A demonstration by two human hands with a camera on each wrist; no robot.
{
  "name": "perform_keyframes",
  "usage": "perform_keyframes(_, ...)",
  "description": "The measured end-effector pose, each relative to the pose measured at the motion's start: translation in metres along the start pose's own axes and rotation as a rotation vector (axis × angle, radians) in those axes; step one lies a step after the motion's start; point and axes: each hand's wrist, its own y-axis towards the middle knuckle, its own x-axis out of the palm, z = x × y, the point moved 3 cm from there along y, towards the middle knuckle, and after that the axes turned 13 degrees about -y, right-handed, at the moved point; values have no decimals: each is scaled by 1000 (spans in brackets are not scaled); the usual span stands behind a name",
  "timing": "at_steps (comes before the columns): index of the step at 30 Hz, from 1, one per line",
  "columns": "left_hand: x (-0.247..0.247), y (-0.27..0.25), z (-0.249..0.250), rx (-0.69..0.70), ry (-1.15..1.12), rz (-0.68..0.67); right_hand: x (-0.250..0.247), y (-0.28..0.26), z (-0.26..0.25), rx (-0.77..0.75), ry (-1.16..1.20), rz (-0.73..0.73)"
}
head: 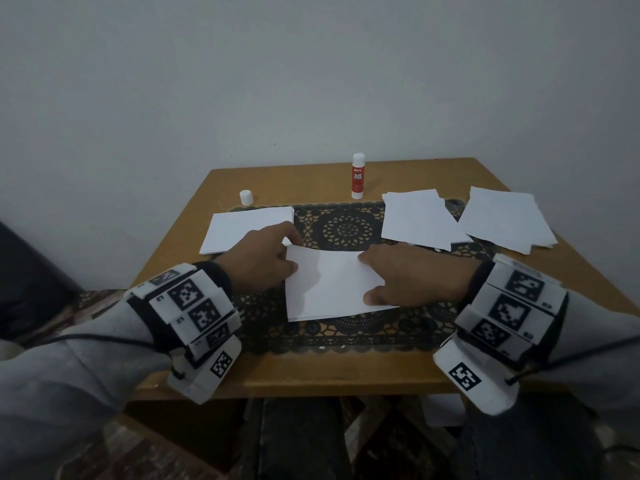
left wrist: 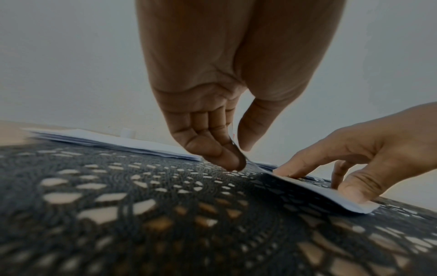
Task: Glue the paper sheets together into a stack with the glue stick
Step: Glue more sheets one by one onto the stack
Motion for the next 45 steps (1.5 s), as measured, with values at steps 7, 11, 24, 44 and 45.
perform_keyframes(7,2,-2,-6,-69,-103,-99,2,1,3,7,35,19)
perform_keyframes(11,-11,-4,-7,-49,-212,-35,2,5,9,87,160,73)
perform_keyframes(24,-87,15,-53,-127,-421,354,-47,66,-8,101,1094,107)
perform_keyframes(44,-95,45,-98,-282,-64,127,-55,148,-40,89,607,136)
perform_keyframes(45,-94,42,-97,-291,-67,104,-57,145,-41,70,578,162)
